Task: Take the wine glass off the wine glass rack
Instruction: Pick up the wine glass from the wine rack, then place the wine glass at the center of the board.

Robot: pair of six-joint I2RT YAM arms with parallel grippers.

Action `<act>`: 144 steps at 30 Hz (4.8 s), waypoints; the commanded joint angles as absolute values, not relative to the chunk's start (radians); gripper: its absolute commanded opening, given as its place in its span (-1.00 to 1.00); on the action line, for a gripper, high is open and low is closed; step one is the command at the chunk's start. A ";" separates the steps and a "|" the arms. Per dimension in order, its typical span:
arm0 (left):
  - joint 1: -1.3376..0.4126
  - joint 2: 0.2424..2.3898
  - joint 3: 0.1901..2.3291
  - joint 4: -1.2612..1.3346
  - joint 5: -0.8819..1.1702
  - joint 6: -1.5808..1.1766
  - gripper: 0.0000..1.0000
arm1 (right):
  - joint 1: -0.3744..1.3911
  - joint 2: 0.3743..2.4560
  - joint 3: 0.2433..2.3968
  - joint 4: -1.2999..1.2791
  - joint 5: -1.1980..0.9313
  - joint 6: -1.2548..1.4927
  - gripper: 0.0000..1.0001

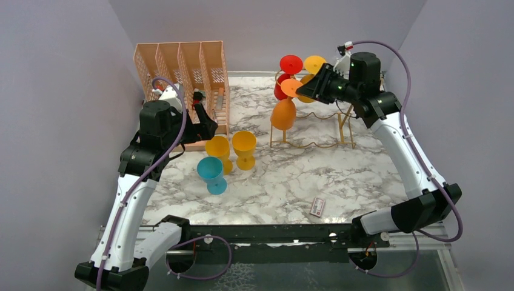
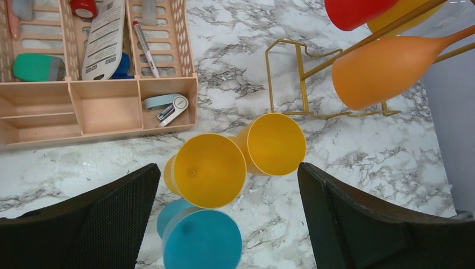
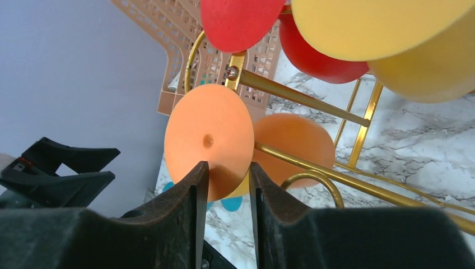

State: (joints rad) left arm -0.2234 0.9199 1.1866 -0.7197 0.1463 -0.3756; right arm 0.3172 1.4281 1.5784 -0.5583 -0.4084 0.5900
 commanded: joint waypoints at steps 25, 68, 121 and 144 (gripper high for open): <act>-0.219 0.907 1.160 -0.691 0.186 -0.414 0.98 | 0.320 1.297 1.360 -0.245 -0.332 0.912 -0.90; -0.219 0.905 1.144 -0.667 0.219 -0.459 0.98 | 0.319 1.174 1.201 -0.053 -0.483 1.034 -0.98; -0.690 1.130 1.101 0.035 0.519 -0.708 -0.52 | 0.319 1.124 1.166 -0.207 -1.167 0.386 -0.98; -0.799 1.175 1.147 0.050 0.584 -0.538 -1.00 | 0.320 0.955 0.932 -0.077 -1.215 0.445 -0.18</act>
State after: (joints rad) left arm -0.7654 1.1610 1.1030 0.0067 0.6010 -0.6071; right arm 0.3145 0.9287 0.9390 -0.1143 -1.1660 0.3950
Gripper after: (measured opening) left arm 0.020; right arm 0.410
